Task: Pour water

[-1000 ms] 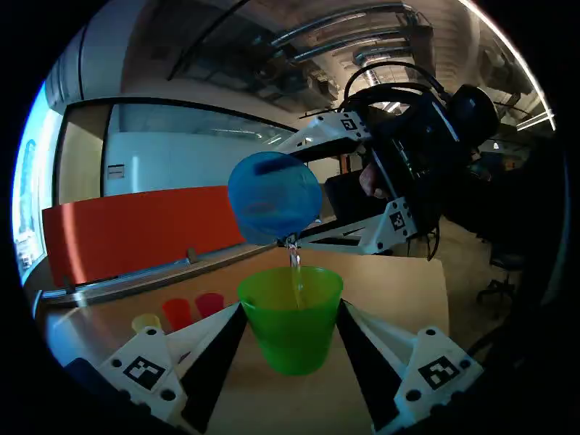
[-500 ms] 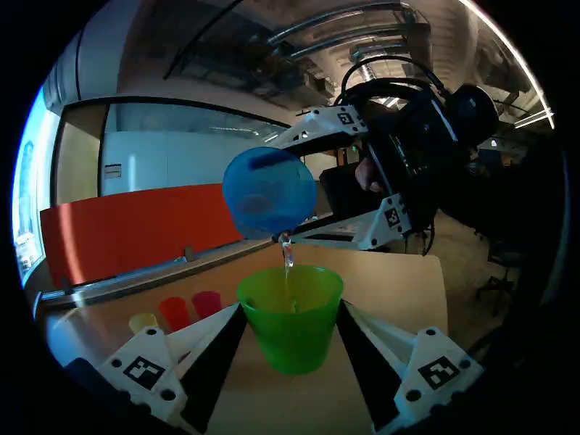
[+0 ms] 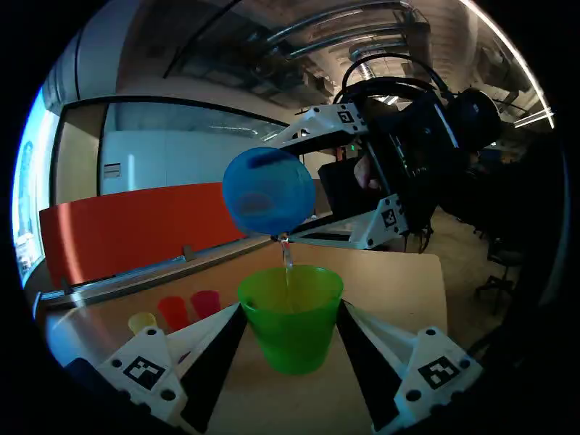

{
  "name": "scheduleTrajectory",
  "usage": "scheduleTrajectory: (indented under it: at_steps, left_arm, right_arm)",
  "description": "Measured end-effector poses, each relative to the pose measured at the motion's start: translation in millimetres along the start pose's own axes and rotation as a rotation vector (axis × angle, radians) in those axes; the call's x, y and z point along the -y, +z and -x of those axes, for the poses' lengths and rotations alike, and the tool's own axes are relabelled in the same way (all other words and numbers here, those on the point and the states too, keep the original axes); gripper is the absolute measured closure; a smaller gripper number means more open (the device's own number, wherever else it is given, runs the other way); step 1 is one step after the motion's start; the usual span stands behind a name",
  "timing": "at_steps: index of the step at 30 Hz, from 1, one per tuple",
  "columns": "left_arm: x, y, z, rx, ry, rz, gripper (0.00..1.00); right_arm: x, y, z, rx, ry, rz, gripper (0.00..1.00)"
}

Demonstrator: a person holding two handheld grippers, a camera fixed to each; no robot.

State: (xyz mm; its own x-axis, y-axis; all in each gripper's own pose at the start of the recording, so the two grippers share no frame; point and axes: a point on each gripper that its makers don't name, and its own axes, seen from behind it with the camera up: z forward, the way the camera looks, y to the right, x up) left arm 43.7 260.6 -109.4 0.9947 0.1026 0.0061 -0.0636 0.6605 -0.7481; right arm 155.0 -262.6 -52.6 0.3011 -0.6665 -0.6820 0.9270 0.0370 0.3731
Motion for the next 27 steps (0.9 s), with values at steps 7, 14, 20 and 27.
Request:
scheduleTrajectory:
  at_steps: [7,14,20,27]
  left_arm:
    - [0.5,0.1,1.4,0.002,-0.001,0.001,0.15]
    - [0.3,0.5,3.2,0.004,-0.001,0.002,0.16]
    - [-0.9,0.7,3.0,0.005,0.0,0.004,0.15]
    - [-1.2,0.3,3.4,0.004,-0.001,0.005,0.16]
  right_arm:
    - [-0.7,1.6,2.0,0.004,-0.025,-0.001,0.12]
    - [-1.3,3.1,4.0,0.006,-0.05,-0.003,0.12]
    - [-0.8,4.3,3.6,0.007,-0.07,-0.005,0.12]
    - [2.1,6.0,4.3,0.014,-0.092,-0.015,0.12]
